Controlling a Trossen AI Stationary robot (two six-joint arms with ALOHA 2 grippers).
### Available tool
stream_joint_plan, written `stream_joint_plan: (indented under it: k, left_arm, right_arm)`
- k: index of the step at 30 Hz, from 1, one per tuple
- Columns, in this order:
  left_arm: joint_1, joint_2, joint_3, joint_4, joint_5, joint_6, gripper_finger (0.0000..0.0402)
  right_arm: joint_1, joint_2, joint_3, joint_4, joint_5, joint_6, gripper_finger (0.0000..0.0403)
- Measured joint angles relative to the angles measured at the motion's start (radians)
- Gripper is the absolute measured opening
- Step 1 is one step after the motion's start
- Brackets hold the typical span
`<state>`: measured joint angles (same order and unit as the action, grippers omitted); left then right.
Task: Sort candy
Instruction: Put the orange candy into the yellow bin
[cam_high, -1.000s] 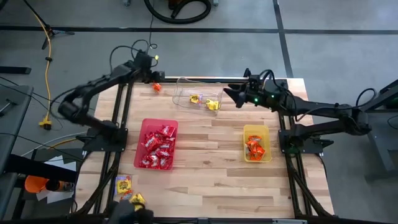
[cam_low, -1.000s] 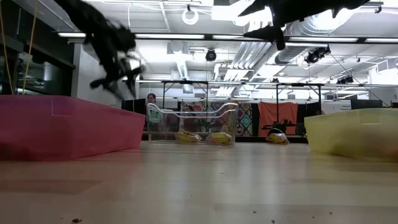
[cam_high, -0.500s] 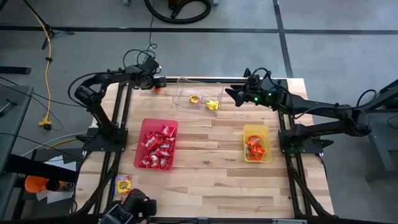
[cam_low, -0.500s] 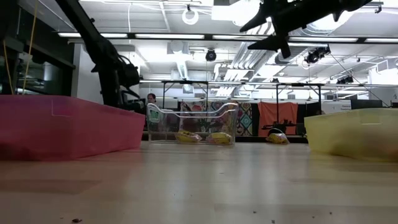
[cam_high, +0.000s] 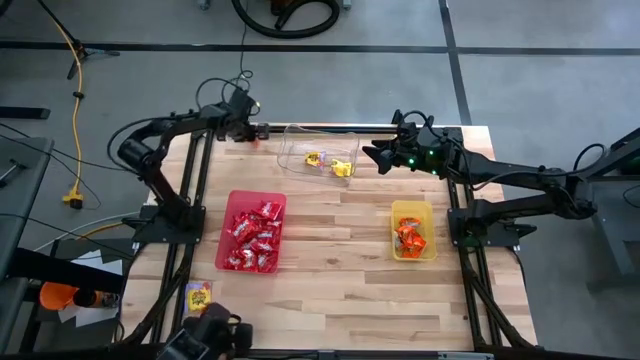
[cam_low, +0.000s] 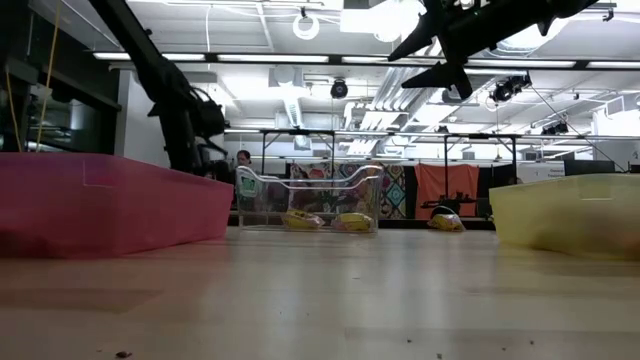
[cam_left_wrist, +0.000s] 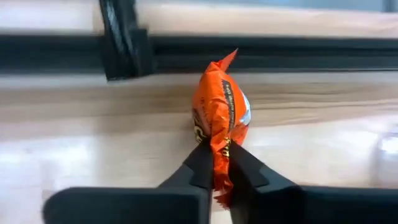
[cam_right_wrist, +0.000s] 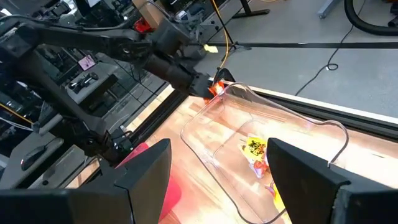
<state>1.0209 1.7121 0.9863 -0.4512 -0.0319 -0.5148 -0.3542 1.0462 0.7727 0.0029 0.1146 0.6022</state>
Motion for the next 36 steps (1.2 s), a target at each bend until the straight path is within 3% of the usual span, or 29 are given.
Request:
stream_joint_plan:
  k: [7, 11, 17, 23, 26, 31, 33, 36]
  left_arm:
    - [0.012, -0.267, 0.0, 0.002, 0.096, 0.19, 0.0003]
    - [-0.049, -0.45, 0.0, 0.008, 0.174, 0.318, 0.0002]
    - [-0.25, -0.65, -0.018, 0.019, 0.183, 0.419, 0.0001]
    - [-0.54, -0.782, -0.162, 0.165, 0.216, 0.208, 0.0001]
    - [-0.727, -0.818, -0.236, 0.292, 0.138, 0.07, 0.0]
    - [-1.05, -0.789, -0.266, 0.427, -0.165, 0.003, 0.0]
    - [-1.15, -0.753, -0.262, 0.448, -0.26, 0.004, 0.0]
    - [-1.255, -0.683, -0.225, 0.465, -0.324, 0.05, 0.0]
  right_arm:
    - [0.0, 0.0, 0.0, 0.004, 0.0, 0.002, 0.0259]
    - [0.0, 0.0, 0.0, 0.043, -0.013, 0.032, 0.0259]
    - [0.001, 0.0, 0.0, 0.13, -0.028, 0.116, 0.0259]
    - [0.058, 0.0, 0.0, 0.21, -0.154, 0.148, 0.0259]
    - [0.132, 0.0, 0.0, 0.243, -0.217, 0.119, 0.0259]
    - [0.308, 0.0, 0.0, 0.265, -0.231, 0.076, 0.0259]
    - [0.382, 0.001, 0.0, 0.265, -0.213, 0.048, 0.0259]
    - [0.485, 0.009, 0.0, 0.274, -0.124, -0.013, 0.0259]
